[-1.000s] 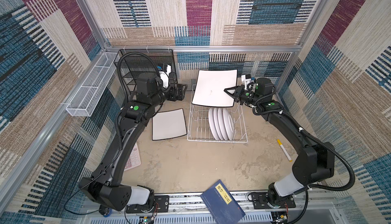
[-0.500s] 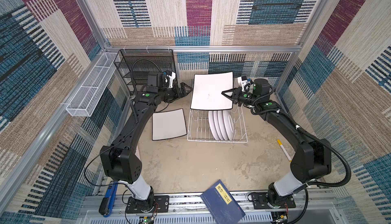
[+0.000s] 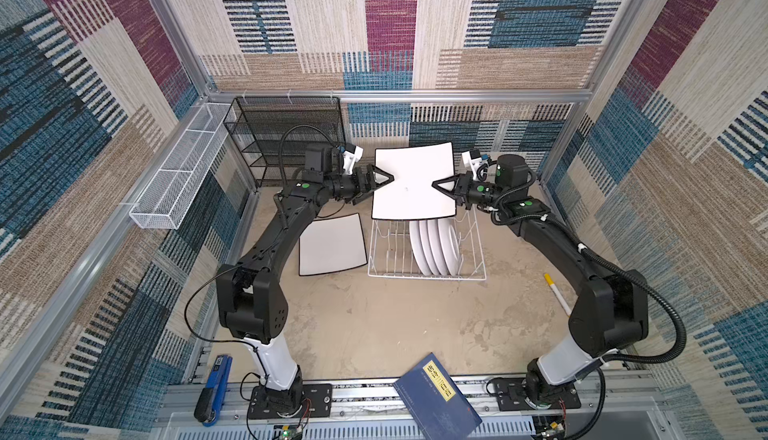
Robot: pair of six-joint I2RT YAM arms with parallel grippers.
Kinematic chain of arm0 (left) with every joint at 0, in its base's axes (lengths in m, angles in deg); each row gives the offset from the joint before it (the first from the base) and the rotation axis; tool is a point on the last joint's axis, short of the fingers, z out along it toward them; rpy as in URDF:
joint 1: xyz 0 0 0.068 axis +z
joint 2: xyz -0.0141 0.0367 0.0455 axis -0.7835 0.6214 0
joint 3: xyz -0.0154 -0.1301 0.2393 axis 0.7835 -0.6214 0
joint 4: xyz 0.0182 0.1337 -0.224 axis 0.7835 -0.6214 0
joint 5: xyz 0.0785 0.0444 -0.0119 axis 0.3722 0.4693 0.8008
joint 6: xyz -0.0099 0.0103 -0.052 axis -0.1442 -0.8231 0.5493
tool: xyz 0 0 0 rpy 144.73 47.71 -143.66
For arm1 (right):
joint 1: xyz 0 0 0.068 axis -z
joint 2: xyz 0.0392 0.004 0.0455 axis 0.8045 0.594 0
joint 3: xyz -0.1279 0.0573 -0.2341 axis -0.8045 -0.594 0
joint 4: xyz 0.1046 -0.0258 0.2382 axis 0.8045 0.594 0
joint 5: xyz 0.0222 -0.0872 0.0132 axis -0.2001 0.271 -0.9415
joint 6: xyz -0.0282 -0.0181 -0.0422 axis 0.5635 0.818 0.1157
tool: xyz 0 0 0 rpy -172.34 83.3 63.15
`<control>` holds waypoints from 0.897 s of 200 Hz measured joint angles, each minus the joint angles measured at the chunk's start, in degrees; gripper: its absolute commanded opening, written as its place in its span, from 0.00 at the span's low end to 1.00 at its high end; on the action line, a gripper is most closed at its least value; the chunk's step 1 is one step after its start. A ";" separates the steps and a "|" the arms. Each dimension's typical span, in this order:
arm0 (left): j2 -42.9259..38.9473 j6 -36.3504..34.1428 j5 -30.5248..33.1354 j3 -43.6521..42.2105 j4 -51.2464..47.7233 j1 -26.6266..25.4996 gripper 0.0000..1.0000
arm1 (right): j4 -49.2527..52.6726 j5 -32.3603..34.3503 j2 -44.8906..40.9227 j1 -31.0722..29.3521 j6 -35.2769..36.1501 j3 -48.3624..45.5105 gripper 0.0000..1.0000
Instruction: Unload the plates from the dish rack
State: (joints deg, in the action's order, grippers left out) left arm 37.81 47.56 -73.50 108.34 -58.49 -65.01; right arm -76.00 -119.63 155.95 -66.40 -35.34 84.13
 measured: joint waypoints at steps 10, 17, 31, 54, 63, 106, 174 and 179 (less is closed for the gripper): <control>0.22 0.76 -0.79 -0.37 0.87 -0.17 0.94 | -0.42 -0.37 0.46 0.00 -0.46 0.00 0.00; 0.35 1.11 -1.40 -0.55 1.38 -0.22 0.93 | -0.61 -0.61 0.68 0.02 -0.83 0.00 0.00; 0.74 1.88 -2.01 -0.57 2.32 -0.48 0.90 | -1.33 -1.22 0.92 0.02 -1.53 -0.09 0.00; 1.40 2.56 -3.28 -0.55 3.21 -1.01 0.82 | -2.47 -2.12 1.05 0.04 -2.49 -0.11 0.00; 1.62 2.67 -3.82 -0.55 3.23 -1.22 0.78 | -2.78 -2.29 1.09 0.04 -2.82 -0.11 0.00; 1.62 2.82 -4.59 -0.59 3.37 -1.46 0.58 | -4.76 -2.82 1.64 0.04 -3.76 -0.81 0.00; 1.49 4.04 -4.74 -1.75 3.76 -1.53 0.46 | -7.32 -4.76 2.10 0.07 -4.85 -1.86 0.00; 1.49 4.07 -4.74 -1.88 3.93 -1.53 0.46 | -7.41 -4.87 2.25 0.07 -5.03 -1.86 0.00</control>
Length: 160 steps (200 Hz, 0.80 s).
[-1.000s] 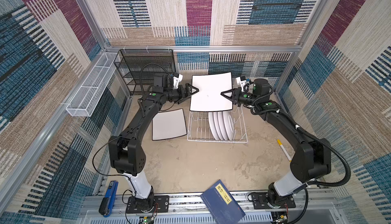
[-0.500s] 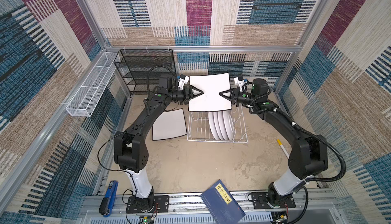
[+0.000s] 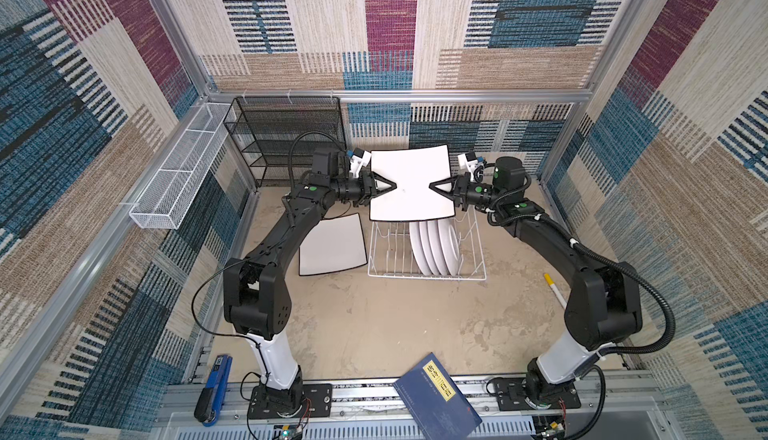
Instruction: Unload the plates from the dish rack
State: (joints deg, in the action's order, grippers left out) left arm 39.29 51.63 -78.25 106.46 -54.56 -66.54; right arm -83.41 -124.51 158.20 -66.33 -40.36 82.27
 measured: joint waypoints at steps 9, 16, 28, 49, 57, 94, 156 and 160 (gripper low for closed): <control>0.00 0.09 -0.02 -0.15 0.17 0.00 0.45 | -0.28 -0.33 0.28 0.00 -0.37 0.00 0.00; 0.00 0.24 -0.02 -0.22 0.20 0.00 0.45 | -0.42 -0.52 0.48 0.00 -0.42 0.00 0.00; 0.00 0.39 -0.02 -0.31 0.20 0.02 0.41 | -0.72 -0.83 0.68 0.00 -0.63 0.00 0.00; 0.02 0.63 -0.02 -0.28 0.22 0.07 0.30 | -1.42 -1.51 0.79 0.04 -0.66 0.00 0.00; 0.04 1.11 -0.24 -0.28 0.24 0.09 0.29 | -1.68 -1.75 0.81 0.04 -0.81 0.00 0.00; 0.13 4.79 -2.64 -0.28 1.95 0.28 0.11 | -2.91 -2.60 1.27 0.37 -0.83 0.00 0.00; -0.07 7.39 -5.18 -0.09 3.78 0.63 0.00 | -3.69 -3.26 1.31 0.63 -1.86 -0.76 0.19; -0.11 7.39 -5.11 -0.09 3.76 0.63 0.00 | -3.69 -3.26 1.31 0.63 -1.88 -0.79 0.20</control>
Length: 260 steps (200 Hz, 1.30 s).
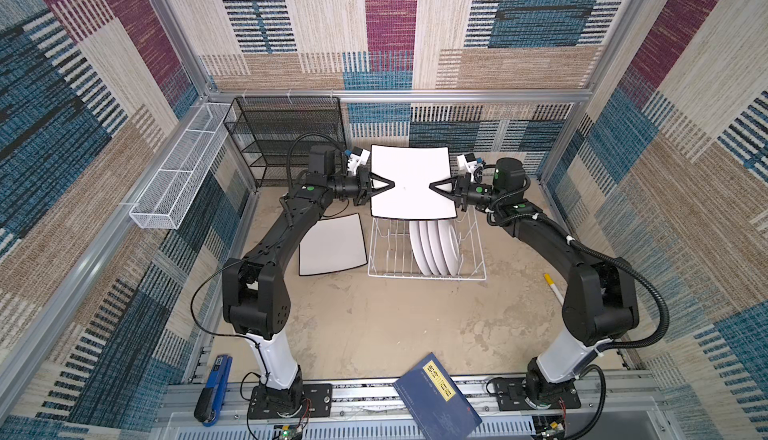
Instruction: Unload the plates from the dish rack
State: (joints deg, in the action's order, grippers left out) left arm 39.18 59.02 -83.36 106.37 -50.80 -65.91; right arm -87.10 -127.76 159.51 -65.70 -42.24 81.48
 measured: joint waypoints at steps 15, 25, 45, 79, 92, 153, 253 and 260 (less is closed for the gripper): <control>-0.39 -0.13 0.15 -0.24 0.11 -0.02 0.00 | 0.15 0.46 -0.11 -0.11 0.04 -0.11 0.24; -0.81 -0.39 0.90 -0.42 0.04 -0.13 0.00 | 0.48 0.92 -0.11 -0.22 0.26 -0.31 0.27; -1.60 -1.53 2.25 -0.76 -0.17 -0.46 0.00 | 0.98 1.81 -0.22 -0.37 0.26 -0.39 0.34; -2.69 -2.03 3.37 -1.20 -1.27 -0.52 0.00 | 0.00 3.10 -1.27 -0.63 0.31 -1.16 0.51; -3.10 -2.05 3.91 -1.33 -1.86 -0.42 0.00 | -0.31 3.58 -1.84 -0.66 0.44 -1.53 0.58; -4.85 -2.49 5.55 -1.51 -3.30 0.11 0.00 | 1.55 9.29 -5.14 -0.37 3.87 -1.51 0.83; -8.94 -13.46 11.41 3.48 -18.16 0.98 0.00 | 17.05 27.56 -17.09 -0.26 28.09 0.31 0.99; -9.25 -14.67 12.24 4.22 -19.91 1.09 0.00 | 17.27 28.30 -18.14 -0.26 29.92 -0.17 0.99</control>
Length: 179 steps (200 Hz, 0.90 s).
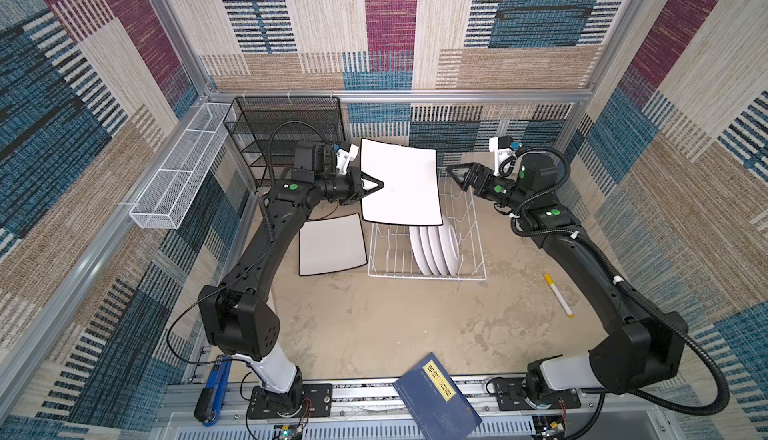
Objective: Unload the plates from the dish rack
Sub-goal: 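Carry the plate toward the table plates with the left gripper while the right releases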
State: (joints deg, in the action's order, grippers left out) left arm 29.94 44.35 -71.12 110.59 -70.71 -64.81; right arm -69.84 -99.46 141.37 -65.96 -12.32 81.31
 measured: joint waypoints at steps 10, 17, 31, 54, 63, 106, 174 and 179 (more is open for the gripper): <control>-0.59 -1.92 1.44 0.98 -2.58 0.22 0.00 | -0.07 1.14 -1.66 0.00 2.69 -1.18 0.99; -1.09 -3.15 2.32 1.42 -4.09 0.39 0.00 | -0.13 1.70 -2.80 -0.02 4.44 -2.14 0.99; -2.38 -5.38 4.17 1.95 -7.08 0.68 0.00 | -0.55 2.51 -4.85 -0.17 7.74 -3.93 0.99; -4.15 -8.81 7.02 2.89 -12.00 1.73 0.00 | -0.72 4.15 -7.52 -0.81 13.46 -5.92 0.99; -4.68 -9.75 7.61 3.19 -13.66 2.36 0.00 | -0.68 4.68 -8.20 -1.31 15.69 -6.32 0.99; -7.69 -13.07 11.50 3.28 -20.26 6.78 0.00 | 0.20 9.07 -9.84 -8.83 29.79 -7.63 0.99; -10.99 -16.50 14.71 -2.84 -27.06 15.43 0.00 | 2.67 12.68 -7.61 -14.16 40.11 -8.28 0.99; -11.32 -16.63 14.82 -3.52 -27.41 16.04 0.00 | 2.86 12.70 -7.45 -14.27 40.48 -8.28 0.99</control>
State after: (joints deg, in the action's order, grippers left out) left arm 18.61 27.72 -56.30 107.07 -98.12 -48.77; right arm -66.97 -86.76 133.92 -80.23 28.16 73.02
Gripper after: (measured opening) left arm 0.144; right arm 0.991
